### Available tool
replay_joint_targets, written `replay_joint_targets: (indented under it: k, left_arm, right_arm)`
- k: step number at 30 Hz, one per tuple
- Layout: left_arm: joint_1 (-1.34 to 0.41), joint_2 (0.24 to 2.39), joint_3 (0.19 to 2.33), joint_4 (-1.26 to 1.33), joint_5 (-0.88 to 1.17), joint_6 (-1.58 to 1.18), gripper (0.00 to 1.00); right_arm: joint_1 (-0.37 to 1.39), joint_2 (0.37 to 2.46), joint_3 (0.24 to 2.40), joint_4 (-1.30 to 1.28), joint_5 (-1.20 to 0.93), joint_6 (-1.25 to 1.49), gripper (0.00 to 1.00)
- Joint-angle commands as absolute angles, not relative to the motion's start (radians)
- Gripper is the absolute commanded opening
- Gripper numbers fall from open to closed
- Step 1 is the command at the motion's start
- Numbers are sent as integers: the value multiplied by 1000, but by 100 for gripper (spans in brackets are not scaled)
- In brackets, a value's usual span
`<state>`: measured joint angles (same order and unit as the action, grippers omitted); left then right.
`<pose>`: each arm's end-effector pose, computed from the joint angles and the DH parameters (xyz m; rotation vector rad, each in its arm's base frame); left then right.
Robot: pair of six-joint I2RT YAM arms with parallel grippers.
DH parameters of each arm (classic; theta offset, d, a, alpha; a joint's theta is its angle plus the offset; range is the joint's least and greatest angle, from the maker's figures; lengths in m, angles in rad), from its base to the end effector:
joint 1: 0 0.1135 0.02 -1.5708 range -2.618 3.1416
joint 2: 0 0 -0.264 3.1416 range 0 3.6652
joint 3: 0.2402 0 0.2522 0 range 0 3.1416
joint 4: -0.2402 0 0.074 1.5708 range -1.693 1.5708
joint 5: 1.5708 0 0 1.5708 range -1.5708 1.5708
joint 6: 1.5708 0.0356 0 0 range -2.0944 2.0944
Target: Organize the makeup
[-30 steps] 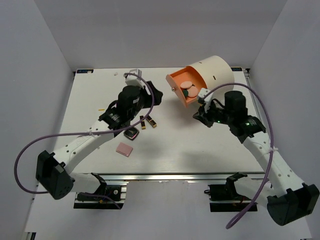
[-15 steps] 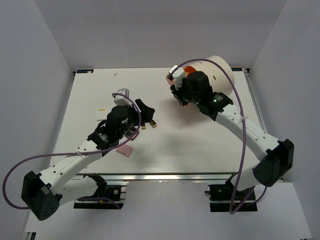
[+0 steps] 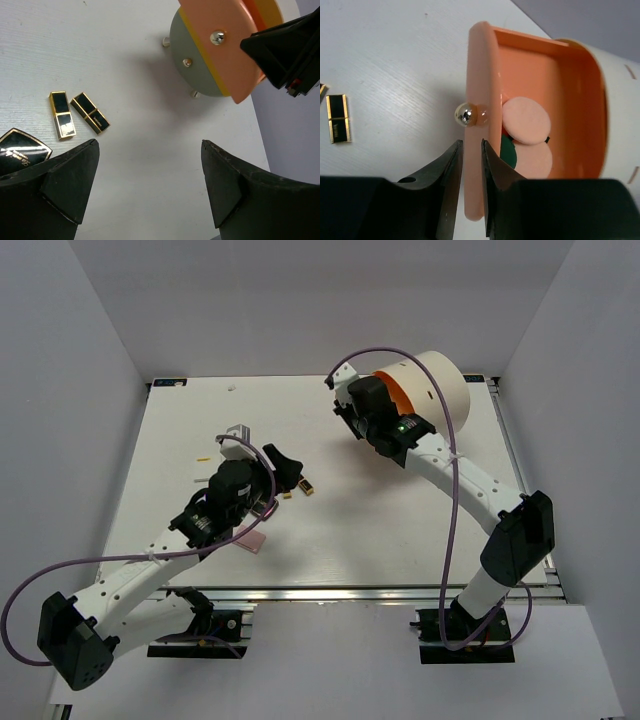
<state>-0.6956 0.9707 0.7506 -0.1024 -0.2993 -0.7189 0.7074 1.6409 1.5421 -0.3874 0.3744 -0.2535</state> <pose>0.1798 -0.1365 0.3022 -0.2315 1.9229 -0.6803 0.2995 0.2389 0.3623 -0.7252 1.8876 -0.0984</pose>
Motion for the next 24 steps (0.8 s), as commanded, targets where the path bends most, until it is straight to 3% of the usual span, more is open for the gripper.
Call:
replay_joint_targets:
  k: [1,13,24]
  left_arm:
    - [-698,950,729,-83,-299,-732,92]
    - [-698,1017,752,-18,-252,-735,92]
    - [-698,1032,750,-8,-239,-742,93]
  right_arm:
    - [698,1637,1568,-308,518,-299,27]
    - [683,1664,1563,-235,598,-368,26]
    - [609,1618,1536,-169,437,-435,22]
